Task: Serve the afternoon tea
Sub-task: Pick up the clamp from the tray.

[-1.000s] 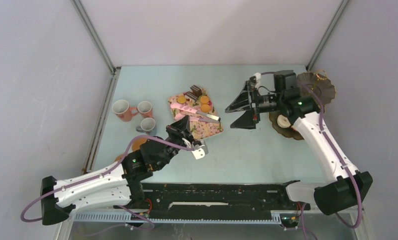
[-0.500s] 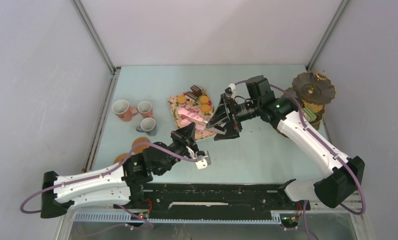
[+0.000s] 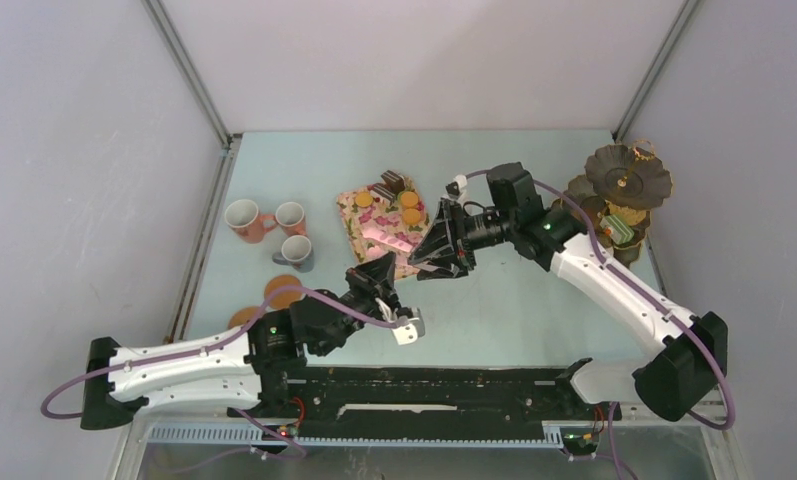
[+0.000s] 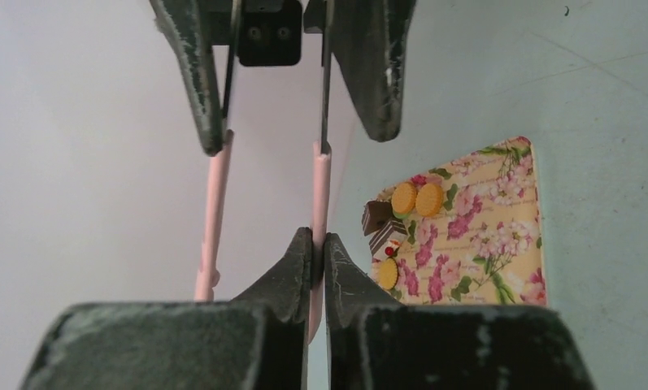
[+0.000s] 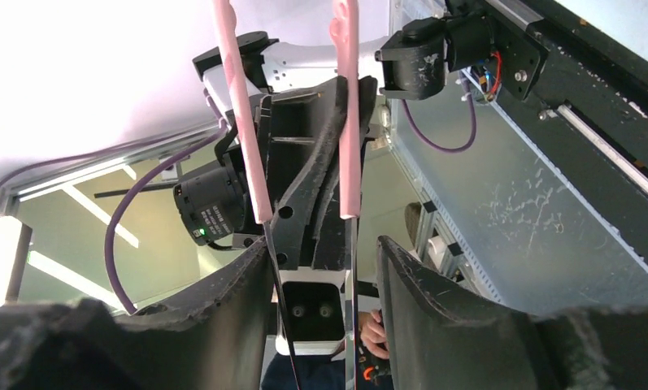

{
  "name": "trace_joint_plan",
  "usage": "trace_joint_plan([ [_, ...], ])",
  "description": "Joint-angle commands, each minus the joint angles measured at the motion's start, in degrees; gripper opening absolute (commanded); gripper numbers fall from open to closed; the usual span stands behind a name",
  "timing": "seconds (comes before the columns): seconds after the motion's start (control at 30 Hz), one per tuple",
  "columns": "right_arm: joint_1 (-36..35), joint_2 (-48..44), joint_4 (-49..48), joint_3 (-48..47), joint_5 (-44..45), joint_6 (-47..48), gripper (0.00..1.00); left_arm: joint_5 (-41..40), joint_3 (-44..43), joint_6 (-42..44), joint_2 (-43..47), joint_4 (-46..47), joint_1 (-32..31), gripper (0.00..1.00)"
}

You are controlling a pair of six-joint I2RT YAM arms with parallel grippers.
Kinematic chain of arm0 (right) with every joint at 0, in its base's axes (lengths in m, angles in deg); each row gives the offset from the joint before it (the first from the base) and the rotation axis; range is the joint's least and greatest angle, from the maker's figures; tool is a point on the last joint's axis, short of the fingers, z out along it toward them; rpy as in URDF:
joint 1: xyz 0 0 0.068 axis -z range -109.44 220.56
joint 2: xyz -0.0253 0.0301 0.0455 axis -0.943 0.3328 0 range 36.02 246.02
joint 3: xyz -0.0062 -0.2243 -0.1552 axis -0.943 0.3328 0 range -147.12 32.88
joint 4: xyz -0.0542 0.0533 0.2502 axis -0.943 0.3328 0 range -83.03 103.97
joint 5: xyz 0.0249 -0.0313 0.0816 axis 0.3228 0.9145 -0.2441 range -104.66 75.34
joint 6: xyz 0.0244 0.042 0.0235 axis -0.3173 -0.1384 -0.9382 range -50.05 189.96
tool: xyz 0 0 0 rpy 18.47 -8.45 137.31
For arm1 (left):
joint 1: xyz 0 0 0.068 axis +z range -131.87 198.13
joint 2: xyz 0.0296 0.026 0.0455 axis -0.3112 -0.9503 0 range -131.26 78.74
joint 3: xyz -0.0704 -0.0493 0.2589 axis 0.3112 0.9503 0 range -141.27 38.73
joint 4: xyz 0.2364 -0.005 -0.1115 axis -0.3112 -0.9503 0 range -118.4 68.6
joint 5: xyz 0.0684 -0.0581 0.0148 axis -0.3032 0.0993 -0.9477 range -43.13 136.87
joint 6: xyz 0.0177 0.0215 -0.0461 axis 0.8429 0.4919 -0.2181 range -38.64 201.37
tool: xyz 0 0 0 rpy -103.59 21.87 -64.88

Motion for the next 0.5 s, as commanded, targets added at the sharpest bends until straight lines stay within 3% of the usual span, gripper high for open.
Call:
trace_joint_plan([
  [0.0, -0.64, -3.27, -9.24, 4.00, 0.96, -6.06, 0.51, -2.25, 0.52, -1.68, -0.01, 4.82, -1.05, 0.08],
  [0.33, -0.68, -5.01, -11.85, 4.25, 2.34, -9.61, 0.43, -3.31, 1.73, -1.88, -1.56, 7.90, -1.47, 0.20],
  [0.47, -0.68, -6.04, -14.57, 5.65, 2.09, -14.00, 0.45, -4.43, 3.17, -1.16, -2.09, 9.82, -1.50, 0.19],
])
